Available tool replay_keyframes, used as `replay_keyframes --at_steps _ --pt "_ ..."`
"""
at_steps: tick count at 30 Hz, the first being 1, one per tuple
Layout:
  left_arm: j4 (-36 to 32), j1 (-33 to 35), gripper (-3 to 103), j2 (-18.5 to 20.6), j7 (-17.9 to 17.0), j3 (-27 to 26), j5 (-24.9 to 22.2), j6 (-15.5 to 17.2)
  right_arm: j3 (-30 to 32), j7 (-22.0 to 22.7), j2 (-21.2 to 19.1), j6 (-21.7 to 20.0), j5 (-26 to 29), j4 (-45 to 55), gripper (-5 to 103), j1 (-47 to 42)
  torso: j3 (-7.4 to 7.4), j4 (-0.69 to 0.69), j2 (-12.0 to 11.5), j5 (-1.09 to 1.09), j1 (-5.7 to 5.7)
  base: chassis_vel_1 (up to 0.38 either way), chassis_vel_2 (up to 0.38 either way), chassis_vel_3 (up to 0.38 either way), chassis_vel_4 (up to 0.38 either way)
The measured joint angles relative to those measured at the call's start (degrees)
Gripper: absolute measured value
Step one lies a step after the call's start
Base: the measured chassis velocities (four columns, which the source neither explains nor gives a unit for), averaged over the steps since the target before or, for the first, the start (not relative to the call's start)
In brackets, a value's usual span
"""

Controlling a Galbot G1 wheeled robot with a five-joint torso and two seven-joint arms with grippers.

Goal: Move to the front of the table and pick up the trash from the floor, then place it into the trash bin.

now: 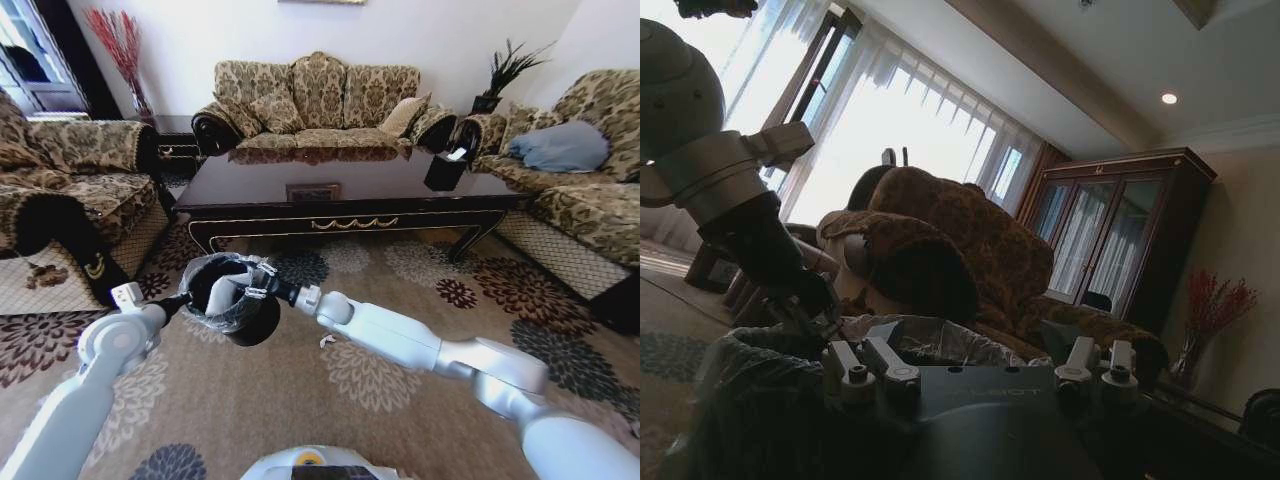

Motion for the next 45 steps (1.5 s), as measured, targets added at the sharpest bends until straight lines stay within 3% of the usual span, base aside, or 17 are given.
replay_keyframes --at_steps 6,21,25,28,29,33,35,37,45 --pt "-0.9 1.7 4 0.2 0.0 -1.3 0.0 0.0 2.1 0.2 -2.7 0.0 0.2 0.6 98 -0.2 0.0 0.01 0.0 0.0 0.0 0.0 0.0 0.0 0.0" --pt "-2.5 4.2 4 2.8 -0.1 -4.2 -0.8 -0.1 7.0 4.3 -9.0 -3.7 2.3 4.0 100 -7.4 0.0 0.01 0.0 -0.01 0.0 0.0 0.0 0.0 0.0" --pt "-2.6 4.4 4 4.5 -0.5 -5.1 -1.3 -0.5 9.3 5.5 -10.6 -6.6 2.9 2.7 100 -13.1 0.0 0.01 0.0 0.0 0.0 0.0 0.0 0.0 0.0" --pt "-2.5 4.0 4 5.7 -0.7 -5.1 -1.8 -0.5 10.6 10.6 -11.5 -12.9 5.3 2.2 100 -17.2 0.0 -0.01 0.0 0.0 0.0 0.0 0.0 0.0 0.0" --pt "-2.5 4.0 4 5.7 -0.7 -5.1 -1.8 -0.5 10.6 10.6 -11.5 -12.9 5.3 2.2 100 -17.2 0.0 -0.01 0.0 0.0 0.0 0.0 0.0 0.0 0.0" --pt "-2.5 3.6 4 6.8 -0.7 -4.9 -2.0 -0.5 12.3 18.9 -10.9 -22.6 13.4 0.7 100 -20.9 0.0 0.0 0.0 -0.01 0.0 0.0 0.0 0.0 0.0" --pt "-2.5 3.6 4 6.8 -0.7 -4.9 -2.0 -0.5 12.4 20.0 -10.6 -24.0 14.7 0.4 100 -21.2 0.0 0.0 0.0 -0.01 0.0 0.0 0.0 0.0 0.0" --pt "-2.5 3.4 4 7.1 -0.7 -4.7 -2.0 -0.5 12.6 23.3 -9.2 -28.1 18.7 -1.3 100 -22.0 0.0 0.01 0.0 -0.01 0.0 0.0 0.0 0.0 0.0" --pt "-3.2 4.1 4 6.5 -0.7 -5.1 -2.0 -0.5 11.5 25.6 -3.7 -30.5 20.3 -9.1 100 -22.9 0.0 0.01 0.0 -0.02 0.01 0.0 0.0 0.0 0.0"
